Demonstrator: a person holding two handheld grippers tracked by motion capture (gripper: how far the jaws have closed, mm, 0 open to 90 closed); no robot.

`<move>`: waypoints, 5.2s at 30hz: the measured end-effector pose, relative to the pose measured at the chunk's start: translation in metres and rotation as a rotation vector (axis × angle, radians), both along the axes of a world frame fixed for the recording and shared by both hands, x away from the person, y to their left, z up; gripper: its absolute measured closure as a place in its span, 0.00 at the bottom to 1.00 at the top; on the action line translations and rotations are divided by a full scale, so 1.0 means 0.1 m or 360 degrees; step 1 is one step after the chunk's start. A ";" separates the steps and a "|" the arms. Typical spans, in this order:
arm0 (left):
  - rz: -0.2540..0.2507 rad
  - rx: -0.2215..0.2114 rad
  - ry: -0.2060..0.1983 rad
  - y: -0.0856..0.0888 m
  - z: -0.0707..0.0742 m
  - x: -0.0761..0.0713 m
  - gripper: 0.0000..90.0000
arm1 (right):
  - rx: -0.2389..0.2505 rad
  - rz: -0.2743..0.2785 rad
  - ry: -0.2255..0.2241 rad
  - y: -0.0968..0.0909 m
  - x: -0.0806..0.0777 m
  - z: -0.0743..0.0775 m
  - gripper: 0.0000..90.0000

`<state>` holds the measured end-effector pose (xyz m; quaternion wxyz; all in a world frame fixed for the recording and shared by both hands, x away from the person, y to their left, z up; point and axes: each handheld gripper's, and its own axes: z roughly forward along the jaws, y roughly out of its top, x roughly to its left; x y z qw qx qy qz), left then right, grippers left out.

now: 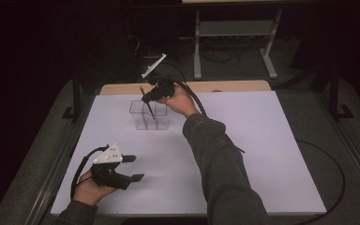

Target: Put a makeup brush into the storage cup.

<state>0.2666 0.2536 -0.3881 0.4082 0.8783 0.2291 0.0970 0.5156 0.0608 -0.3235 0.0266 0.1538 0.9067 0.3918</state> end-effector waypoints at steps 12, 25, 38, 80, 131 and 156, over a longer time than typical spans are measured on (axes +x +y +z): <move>0.0003 0.0004 -0.0006 0.01 -0.01 -0.01 0.32 | -0.0008 -0.0004 -0.0009 -0.04 -0.02 -0.01 0.91; 0.0003 0.0024 -0.0004 -0.01 -0.02 0.00 0.32 | -0.0009 -0.0004 0.0002 -0.09 -0.04 -0.07 0.90; 0.0005 0.0032 -0.0002 0.00 -0.03 0.00 0.32 | 0.0005 -0.0021 0.0036 -0.15 -0.06 -0.13 0.81; -0.0008 0.0055 0.0014 -0.06 -0.05 0.02 0.31 | 0.0067 -0.0006 0.0055 -0.58 -0.36 -0.03 0.73; 0.0014 0.0040 0.0034 -0.04 -0.08 0.03 0.29 | 0.0096 -0.0188 0.0043 -1.38 -0.57 -0.04 0.61; 0.0006 0.0033 0.0026 -0.06 -0.08 0.04 0.27 | 0.0104 -0.0349 0.0086 -1.75 -0.79 -0.11 0.42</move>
